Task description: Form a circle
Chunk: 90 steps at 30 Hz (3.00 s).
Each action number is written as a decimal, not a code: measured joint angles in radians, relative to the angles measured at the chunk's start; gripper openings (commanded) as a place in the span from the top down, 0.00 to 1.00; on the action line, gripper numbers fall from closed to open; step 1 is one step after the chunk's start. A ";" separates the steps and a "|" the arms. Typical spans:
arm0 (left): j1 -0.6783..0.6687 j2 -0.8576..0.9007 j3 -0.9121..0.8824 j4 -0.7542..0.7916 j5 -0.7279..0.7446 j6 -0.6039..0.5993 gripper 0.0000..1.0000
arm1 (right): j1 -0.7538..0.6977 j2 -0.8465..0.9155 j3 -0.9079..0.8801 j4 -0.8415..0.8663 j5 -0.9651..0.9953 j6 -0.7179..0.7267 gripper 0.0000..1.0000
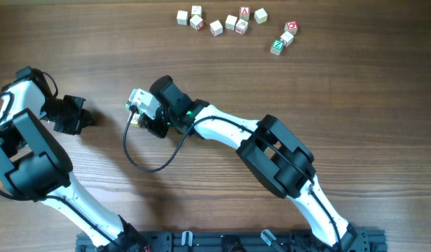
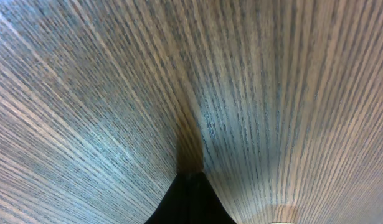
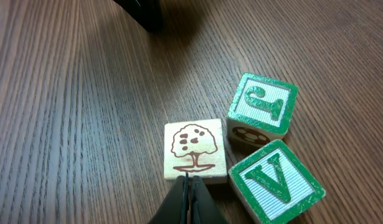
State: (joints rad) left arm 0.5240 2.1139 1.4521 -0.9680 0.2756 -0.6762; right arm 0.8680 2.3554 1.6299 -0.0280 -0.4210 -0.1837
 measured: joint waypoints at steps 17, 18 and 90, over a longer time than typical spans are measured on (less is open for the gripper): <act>0.000 0.000 0.000 0.000 0.000 0.000 0.96 | 0.000 0.000 0.000 0.000 0.000 0.008 0.96; 0.000 0.000 0.000 0.000 0.000 0.000 0.96 | 0.000 0.000 0.000 0.000 0.000 0.011 0.96; 0.000 0.000 0.000 0.001 0.002 0.000 0.96 | 0.000 0.000 0.000 0.029 0.000 0.023 0.96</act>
State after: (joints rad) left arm 0.5240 2.1136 1.4521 -0.9672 0.2779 -0.6762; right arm 0.8680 2.3558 1.6299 0.0010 -0.4210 -0.1612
